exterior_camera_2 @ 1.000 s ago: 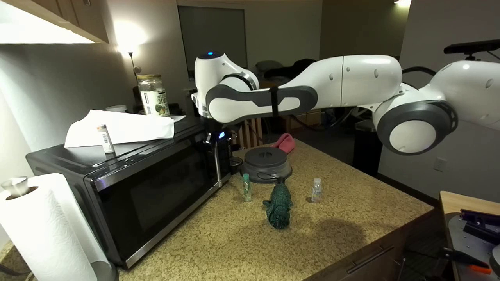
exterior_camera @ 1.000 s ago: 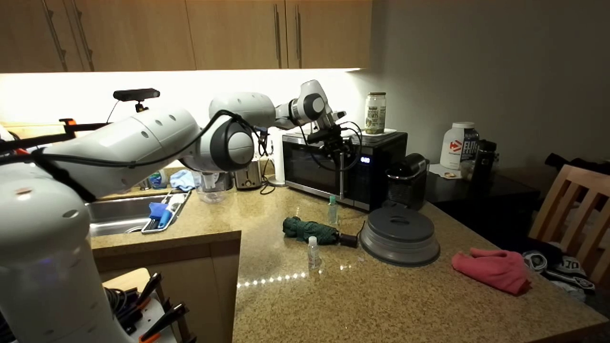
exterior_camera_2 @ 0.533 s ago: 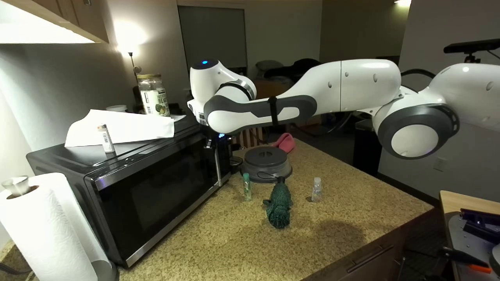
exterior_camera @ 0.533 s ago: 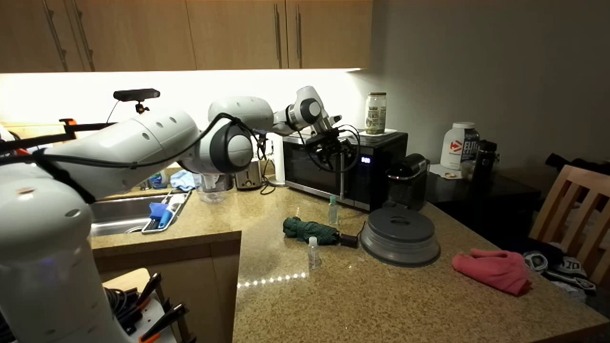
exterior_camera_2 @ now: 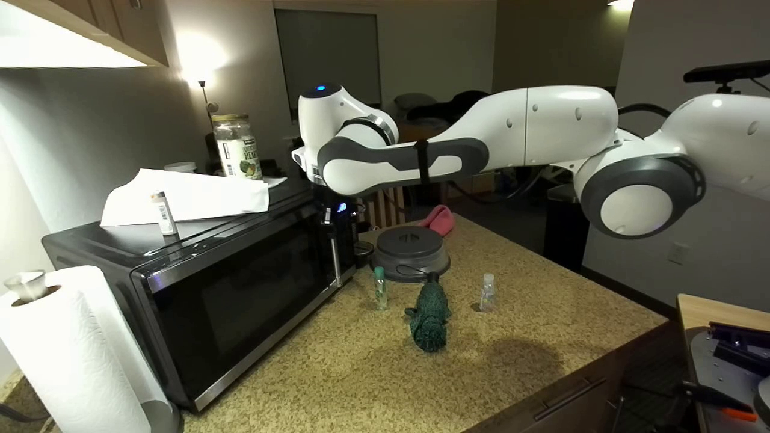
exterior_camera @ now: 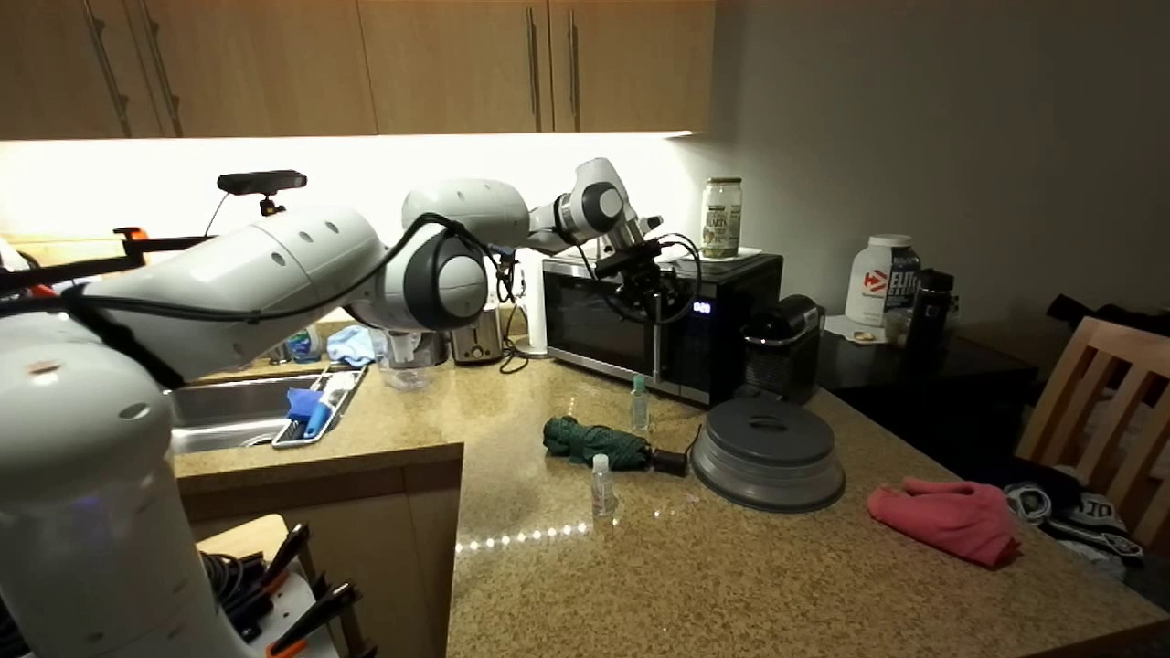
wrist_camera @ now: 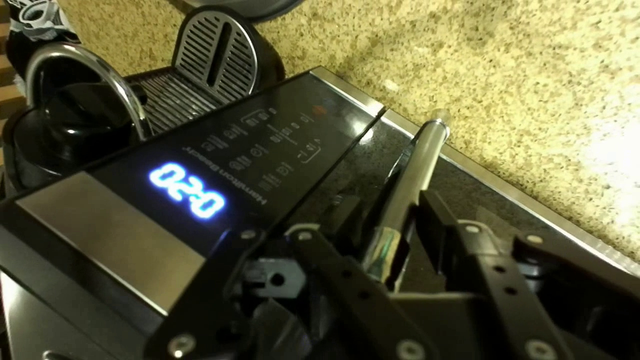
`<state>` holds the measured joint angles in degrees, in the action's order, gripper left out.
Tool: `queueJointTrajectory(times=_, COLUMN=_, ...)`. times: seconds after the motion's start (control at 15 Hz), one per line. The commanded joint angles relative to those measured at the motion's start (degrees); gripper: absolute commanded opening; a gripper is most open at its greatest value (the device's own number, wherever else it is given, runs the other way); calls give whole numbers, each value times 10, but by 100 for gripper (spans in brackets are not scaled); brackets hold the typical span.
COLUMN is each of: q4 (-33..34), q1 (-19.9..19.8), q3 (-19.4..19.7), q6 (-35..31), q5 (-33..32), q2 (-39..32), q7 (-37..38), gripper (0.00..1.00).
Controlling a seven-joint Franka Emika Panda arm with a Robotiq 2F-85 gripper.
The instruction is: Open the microwave
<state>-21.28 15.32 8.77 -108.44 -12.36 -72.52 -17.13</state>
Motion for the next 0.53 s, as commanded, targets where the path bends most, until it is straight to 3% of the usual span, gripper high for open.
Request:
queueJointTrajectory(times=0.0, q4=-43, q1=-6, q3=-22, q6=-16, q5=19, q2=21, q7=-31, gripper=10)
queueJointTrajectory(times=0.47, q4=-52, q1=-12, q3=-57, q6=43, q5=43, q2=28, q7=-24, gripper=7)
